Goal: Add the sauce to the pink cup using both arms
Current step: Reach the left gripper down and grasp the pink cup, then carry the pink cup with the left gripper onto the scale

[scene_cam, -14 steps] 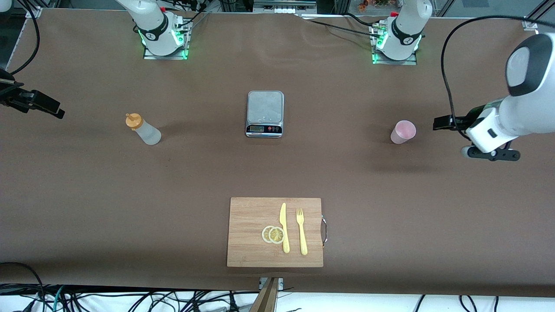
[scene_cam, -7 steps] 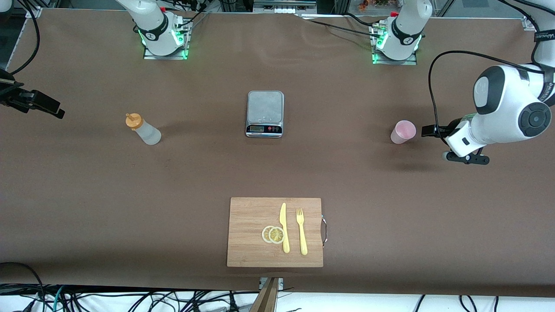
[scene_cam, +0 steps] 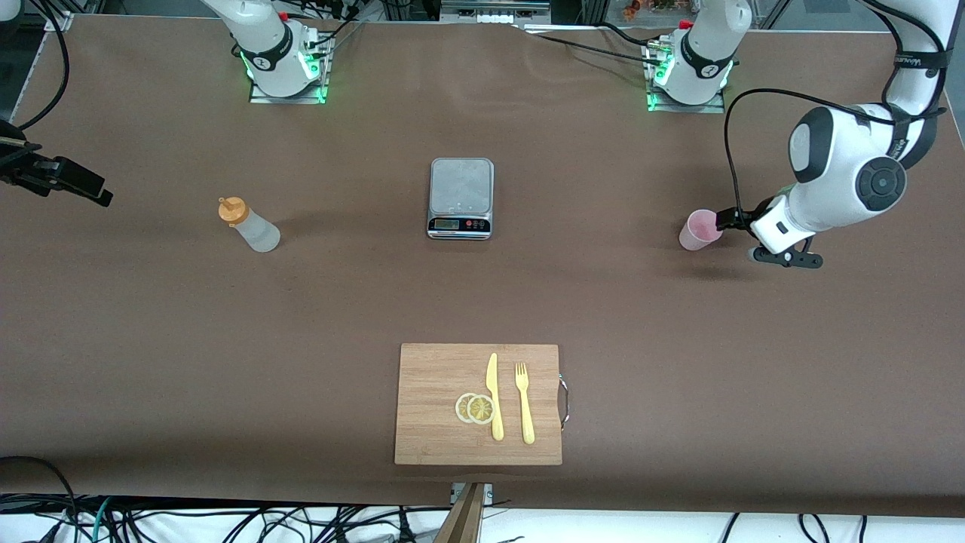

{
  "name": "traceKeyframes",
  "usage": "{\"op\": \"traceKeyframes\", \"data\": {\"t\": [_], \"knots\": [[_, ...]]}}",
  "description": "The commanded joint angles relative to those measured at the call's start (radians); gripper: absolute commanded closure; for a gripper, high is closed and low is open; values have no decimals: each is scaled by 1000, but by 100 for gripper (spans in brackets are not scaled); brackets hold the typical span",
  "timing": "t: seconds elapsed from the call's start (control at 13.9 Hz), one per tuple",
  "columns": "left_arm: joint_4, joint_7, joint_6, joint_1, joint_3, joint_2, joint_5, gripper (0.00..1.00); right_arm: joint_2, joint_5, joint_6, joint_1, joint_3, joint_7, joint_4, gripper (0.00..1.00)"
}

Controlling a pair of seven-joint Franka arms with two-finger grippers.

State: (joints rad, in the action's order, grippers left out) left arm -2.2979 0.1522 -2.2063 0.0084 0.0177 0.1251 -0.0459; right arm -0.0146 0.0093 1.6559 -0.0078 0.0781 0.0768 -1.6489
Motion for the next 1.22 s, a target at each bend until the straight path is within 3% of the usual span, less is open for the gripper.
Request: {"op": "traceKeyframes", "data": {"t": [0.0, 0.43, 0.58, 0.65, 0.79, 0.94, 1.15], "knots": [[-96, 18, -97, -7, 4, -45, 20, 2, 15, -11, -10, -3, -6, -5, -6, 0], [-210, 18, -268, -11, 4, -44, 20, 4, 15, -11, -11, -3, -6, -5, -6, 0], [-219, 18, -285, -18, 4, -41, 18, 11, 15, -11, -11, -3, -6, -5, -6, 0], [-219, 17, -285, -18, 4, -41, 18, 21, 15, -11, -11, -3, -6, -5, -6, 0], [-218, 3, -282, -19, 4, -39, 17, 53, 15, -11, -11, -3, -6, -5, -6, 0], [-215, -3, -282, -19, 4, -39, 9, 78, 15, -11, -11, -3, -6, -5, -6, 0], [-210, -8, -282, -19, 2, -38, 3, 100, 15, -11, -11, -3, -6, -5, -6, 0]]}}
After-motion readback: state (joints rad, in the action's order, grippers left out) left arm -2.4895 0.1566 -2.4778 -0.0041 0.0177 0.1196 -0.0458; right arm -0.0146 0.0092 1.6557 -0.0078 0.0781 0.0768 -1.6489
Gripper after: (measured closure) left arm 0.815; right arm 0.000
